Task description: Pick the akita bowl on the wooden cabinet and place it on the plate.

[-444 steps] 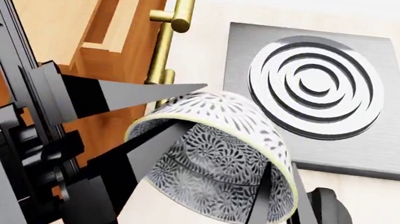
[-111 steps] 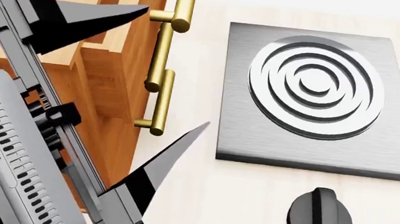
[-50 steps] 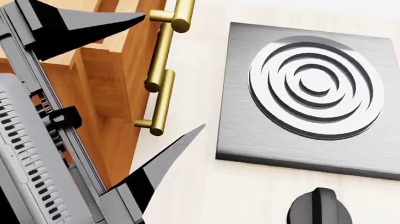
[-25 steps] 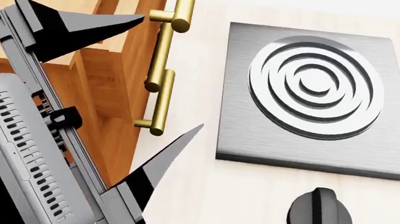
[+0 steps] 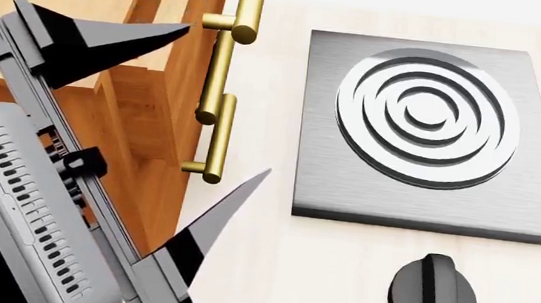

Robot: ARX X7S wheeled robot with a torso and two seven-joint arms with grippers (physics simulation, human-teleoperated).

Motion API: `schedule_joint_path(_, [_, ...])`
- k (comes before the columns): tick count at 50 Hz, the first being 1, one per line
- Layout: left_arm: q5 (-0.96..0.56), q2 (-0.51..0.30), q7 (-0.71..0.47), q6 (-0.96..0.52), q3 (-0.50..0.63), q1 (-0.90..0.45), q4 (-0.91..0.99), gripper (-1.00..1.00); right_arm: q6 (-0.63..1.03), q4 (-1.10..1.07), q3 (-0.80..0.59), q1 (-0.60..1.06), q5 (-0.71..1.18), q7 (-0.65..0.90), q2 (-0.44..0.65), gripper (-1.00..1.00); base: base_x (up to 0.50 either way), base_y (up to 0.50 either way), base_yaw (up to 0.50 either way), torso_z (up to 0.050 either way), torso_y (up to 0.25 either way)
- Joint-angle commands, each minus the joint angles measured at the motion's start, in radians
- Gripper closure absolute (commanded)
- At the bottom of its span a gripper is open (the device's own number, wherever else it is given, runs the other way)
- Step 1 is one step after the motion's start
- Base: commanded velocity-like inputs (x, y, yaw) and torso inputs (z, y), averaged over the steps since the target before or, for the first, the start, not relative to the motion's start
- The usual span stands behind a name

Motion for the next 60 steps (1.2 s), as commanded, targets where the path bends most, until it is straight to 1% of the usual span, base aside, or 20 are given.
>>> schedule_joint_path(1, [-0.015,-0.011,-0.009,0.001,-0.015,0.002,0.011,-1.0,-0.001,-0.104,0.056,-0.066,0.02,0.034,0.024,-1.0,0.0,0.0,0.0,0.0,0.0])
schedule_joint_path(8, [-0.024,-0.017,-0.017,0.0,-0.023,0.003,0.022,-1.0,-0.001,-0.188,0.136,-0.152,0.051,0.065,0.045,-1.0,0.0,0.0,0.0,0.0,0.0])
schedule_joint_path(16, [-0.045,-0.025,-0.029,-0.009,-0.04,-0.004,0.037,-1.0,-0.012,-0.231,0.209,-0.225,0.069,0.063,0.043,-1.0,0.0,0.0,0.0,0.0,0.0])
schedule_joint_path(28, [-0.063,-0.028,-0.041,-0.017,-0.05,-0.011,0.046,-1.0,-0.049,-0.356,0.267,-0.247,0.028,0.041,0.062,-1.0,0.0,0.0,0.0,0.0,0.0])
schedule_joint_path(29, [-0.059,-0.029,-0.041,-0.015,-0.048,-0.009,0.046,-1.0,-0.047,-0.375,0.263,-0.251,0.0,0.054,0.082,-1.0,0.0,0.0,0.0,0.0,0.0])
schedule_joint_path(34, [-0.057,-0.029,-0.039,-0.009,-0.047,-0.007,0.043,-1.0,-0.06,-0.462,0.309,-0.23,0.021,0.061,0.111,-1.0,0.0,0.0,0.0,0.0,0.0])
schedule_joint_path(37, [-0.052,-0.031,-0.038,-0.002,-0.044,-0.001,0.042,-1.0,-0.052,-0.507,0.302,-0.202,0.022,0.077,0.15,-1.0,0.0,0.0,0.0,0.0,0.0])
schedule_joint_path(49, [-0.049,-0.043,-0.041,0.011,-0.044,0.015,0.046,-1.0,-0.033,-0.584,0.269,-0.129,0.024,0.109,0.238,-1.0,0.0,0.0,0.0,0.0,0.0])
schedule_joint_path(53, [-0.044,-0.044,-0.039,0.018,-0.042,0.019,0.043,-1.0,-0.023,-0.613,0.236,-0.088,0.021,0.128,0.281,-1.0,0.0,0.0,0.0,0.0,0.0])
schedule_joint_path(60, [-0.047,-0.047,-0.042,0.02,-0.043,0.022,0.046,-1.0,-0.013,-0.639,0.186,-0.038,0.009,0.147,0.327,-1.0,0.0,0.0,0.0,0.0,0.0])
